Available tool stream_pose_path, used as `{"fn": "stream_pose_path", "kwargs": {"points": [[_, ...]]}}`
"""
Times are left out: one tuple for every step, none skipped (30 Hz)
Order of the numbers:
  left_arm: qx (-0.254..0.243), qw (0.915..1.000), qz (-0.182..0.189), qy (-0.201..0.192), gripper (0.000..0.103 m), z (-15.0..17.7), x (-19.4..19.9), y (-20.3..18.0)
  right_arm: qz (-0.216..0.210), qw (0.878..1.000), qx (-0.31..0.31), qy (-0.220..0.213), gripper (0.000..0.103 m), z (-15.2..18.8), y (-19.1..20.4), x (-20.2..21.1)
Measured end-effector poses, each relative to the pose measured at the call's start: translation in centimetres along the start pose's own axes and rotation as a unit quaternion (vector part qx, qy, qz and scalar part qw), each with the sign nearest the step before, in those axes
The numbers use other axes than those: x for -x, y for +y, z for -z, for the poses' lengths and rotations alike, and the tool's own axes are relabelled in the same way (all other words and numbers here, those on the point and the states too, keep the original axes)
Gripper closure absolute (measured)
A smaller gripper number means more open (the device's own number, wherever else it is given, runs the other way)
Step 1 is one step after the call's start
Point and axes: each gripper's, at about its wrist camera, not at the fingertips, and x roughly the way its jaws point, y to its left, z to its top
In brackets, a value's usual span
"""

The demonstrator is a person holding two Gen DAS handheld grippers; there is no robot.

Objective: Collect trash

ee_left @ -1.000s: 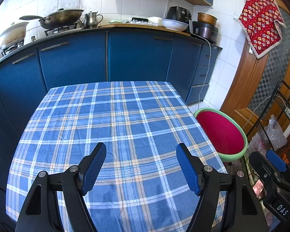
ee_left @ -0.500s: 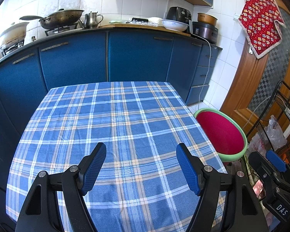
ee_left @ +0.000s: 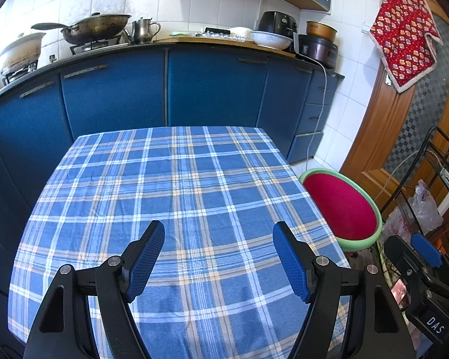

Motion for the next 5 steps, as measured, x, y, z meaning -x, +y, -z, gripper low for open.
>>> {"fn": "stream_pose_path", "kwargs": {"points": [[0.000,1.0000,0.000,0.000,0.027,0.03,0.02,0.01,0.000,1.000,0.000,0.000,0.013,0.01,-0.01,0.01],[0.000,1.0000,0.000,0.000,0.027,0.00,-0.01,-0.01,0.000,1.000,0.001,0.000,0.013,0.00,-0.01,0.02],[0.000,1.0000,0.000,0.001,0.027,0.01,-0.03,-0.02,0.000,1.000,0.000,0.000,0.013,0.00,0.03,0.04],[0.000,1.0000,0.000,0.001,0.027,0.06,-0.01,0.00,-0.001,1.000,0.000,0.000,0.013,0.00,-0.02,0.02],[0.001,1.0000,-0.001,0.001,0.027,0.16,-0.04,0.01,-0.001,1.000,0.001,0.000,0.013,0.01,-0.01,0.02]]}}
